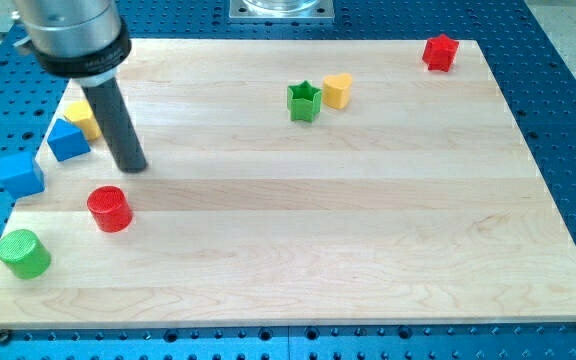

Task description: Push the cube into the hexagon and triangle

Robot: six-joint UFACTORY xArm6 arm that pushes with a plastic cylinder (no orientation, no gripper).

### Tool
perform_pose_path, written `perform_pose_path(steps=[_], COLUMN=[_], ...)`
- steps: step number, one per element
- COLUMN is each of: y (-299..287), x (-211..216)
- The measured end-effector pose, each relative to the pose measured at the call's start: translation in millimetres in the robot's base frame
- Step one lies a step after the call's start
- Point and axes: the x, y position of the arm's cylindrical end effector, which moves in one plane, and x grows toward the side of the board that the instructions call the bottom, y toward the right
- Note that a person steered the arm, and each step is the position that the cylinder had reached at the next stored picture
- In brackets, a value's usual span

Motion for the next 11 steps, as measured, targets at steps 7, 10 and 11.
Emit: perform_pose_path(steps=[7, 10, 11], y=[-125.1, -117.9, -117.0], x=[-25.2, 3.2, 6.5])
